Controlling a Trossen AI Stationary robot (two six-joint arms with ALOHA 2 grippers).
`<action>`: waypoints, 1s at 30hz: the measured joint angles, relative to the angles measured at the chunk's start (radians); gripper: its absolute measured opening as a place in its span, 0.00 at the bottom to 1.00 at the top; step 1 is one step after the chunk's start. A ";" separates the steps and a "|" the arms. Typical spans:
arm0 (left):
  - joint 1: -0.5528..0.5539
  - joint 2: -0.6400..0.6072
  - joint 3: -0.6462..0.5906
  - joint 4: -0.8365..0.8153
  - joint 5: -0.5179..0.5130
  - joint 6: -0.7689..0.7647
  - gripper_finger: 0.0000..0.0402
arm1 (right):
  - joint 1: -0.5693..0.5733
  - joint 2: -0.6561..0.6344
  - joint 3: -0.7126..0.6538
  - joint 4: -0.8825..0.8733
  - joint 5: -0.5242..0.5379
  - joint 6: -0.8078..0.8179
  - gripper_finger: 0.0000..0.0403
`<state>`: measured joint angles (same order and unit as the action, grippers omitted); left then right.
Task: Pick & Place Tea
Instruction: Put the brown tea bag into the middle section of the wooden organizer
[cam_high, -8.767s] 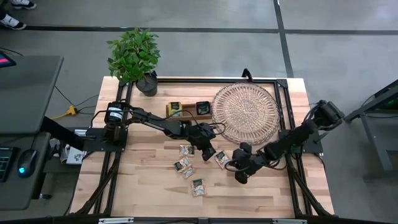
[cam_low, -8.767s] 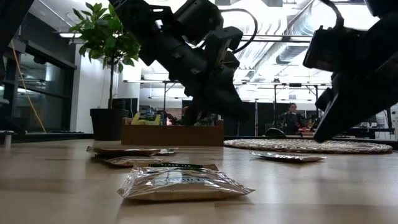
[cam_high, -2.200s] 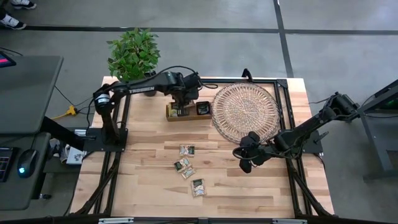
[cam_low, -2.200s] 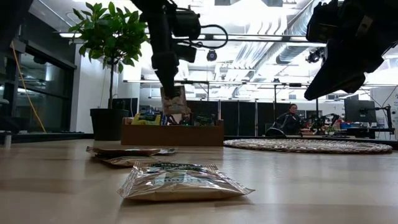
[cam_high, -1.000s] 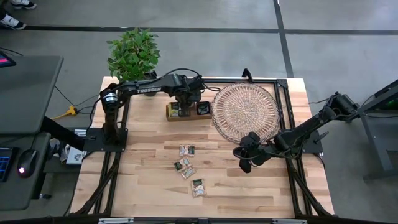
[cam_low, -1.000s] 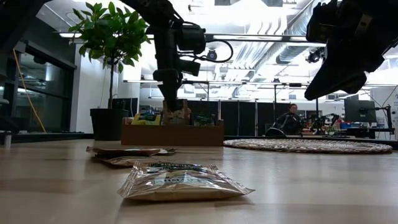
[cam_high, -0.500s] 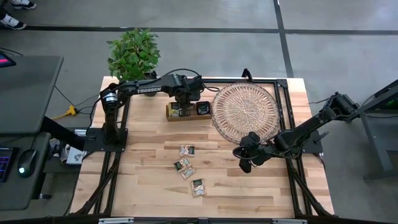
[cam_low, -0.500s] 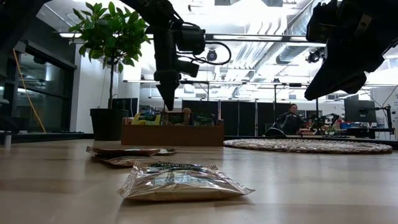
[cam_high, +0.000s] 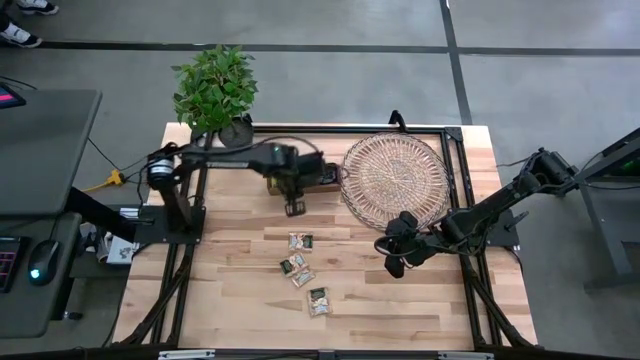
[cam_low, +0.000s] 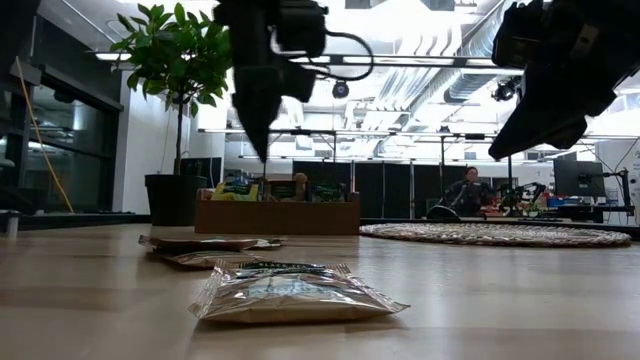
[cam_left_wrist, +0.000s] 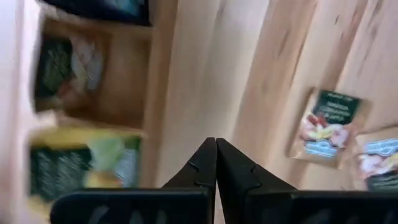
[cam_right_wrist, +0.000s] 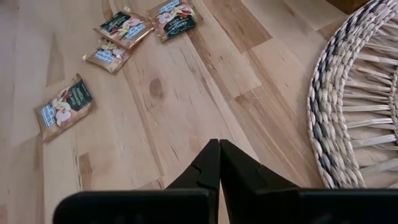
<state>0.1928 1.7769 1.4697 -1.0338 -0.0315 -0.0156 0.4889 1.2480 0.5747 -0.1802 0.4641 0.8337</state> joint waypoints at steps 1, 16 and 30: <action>-0.014 -0.023 -0.034 0.026 0.000 -0.047 0.00 | 0.000 0.000 0.000 0.002 0.003 0.002 0.01; -0.277 -0.271 -0.550 0.518 0.076 -0.995 0.00 | -0.056 0.024 0.000 0.167 0.019 -0.129 0.01; -0.392 -0.255 -0.633 0.604 -0.012 -1.374 0.00 | -0.243 0.302 0.000 0.536 -0.258 -0.033 0.00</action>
<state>-0.1993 1.5219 0.8367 -0.4301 -0.0437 -1.3897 0.2458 1.5502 0.5747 0.3558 0.2060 0.8010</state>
